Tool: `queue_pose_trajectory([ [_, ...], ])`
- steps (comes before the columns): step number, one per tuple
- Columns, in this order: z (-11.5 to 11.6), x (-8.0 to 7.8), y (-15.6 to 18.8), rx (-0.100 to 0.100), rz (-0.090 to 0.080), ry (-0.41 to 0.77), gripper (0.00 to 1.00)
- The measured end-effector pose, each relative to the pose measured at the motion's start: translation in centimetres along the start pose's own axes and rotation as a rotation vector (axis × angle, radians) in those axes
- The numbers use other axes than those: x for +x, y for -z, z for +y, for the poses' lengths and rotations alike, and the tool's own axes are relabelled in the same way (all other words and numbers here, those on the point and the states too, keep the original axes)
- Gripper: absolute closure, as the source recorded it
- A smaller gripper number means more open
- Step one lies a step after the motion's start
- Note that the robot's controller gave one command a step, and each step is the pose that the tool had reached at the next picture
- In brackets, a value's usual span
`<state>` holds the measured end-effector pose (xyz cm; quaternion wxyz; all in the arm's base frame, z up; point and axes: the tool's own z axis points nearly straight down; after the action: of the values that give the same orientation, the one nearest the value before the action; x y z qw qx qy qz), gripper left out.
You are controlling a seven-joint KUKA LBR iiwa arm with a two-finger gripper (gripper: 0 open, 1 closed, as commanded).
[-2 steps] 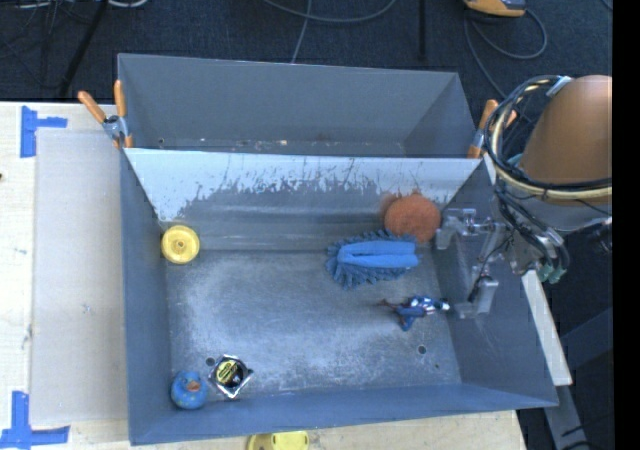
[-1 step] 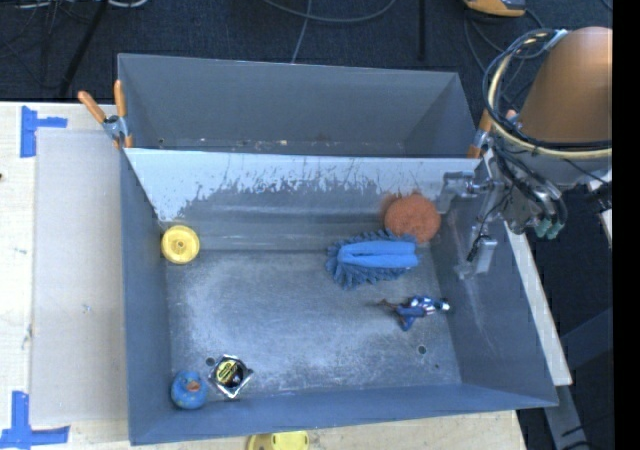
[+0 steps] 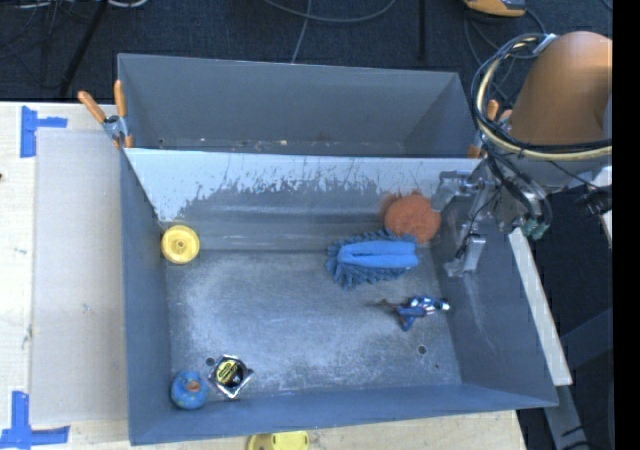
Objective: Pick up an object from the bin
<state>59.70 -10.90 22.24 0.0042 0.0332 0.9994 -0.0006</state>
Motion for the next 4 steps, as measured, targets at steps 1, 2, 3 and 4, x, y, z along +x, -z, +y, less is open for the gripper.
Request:
queue_pose_trajectory([
  [1,3.0,-1.0,-6.4,-0.001,0.002,0.011,0.0],
  [2,3.1,-1.6,-9.7,-0.004,0.012,0.076,0.0],
  [3,3.4,-1.4,-14.3,-0.001,0.009,-0.01,1.0],
  [4,3.4,-1.4,-14.3,-0.001,0.009,-0.009,1.0],
])
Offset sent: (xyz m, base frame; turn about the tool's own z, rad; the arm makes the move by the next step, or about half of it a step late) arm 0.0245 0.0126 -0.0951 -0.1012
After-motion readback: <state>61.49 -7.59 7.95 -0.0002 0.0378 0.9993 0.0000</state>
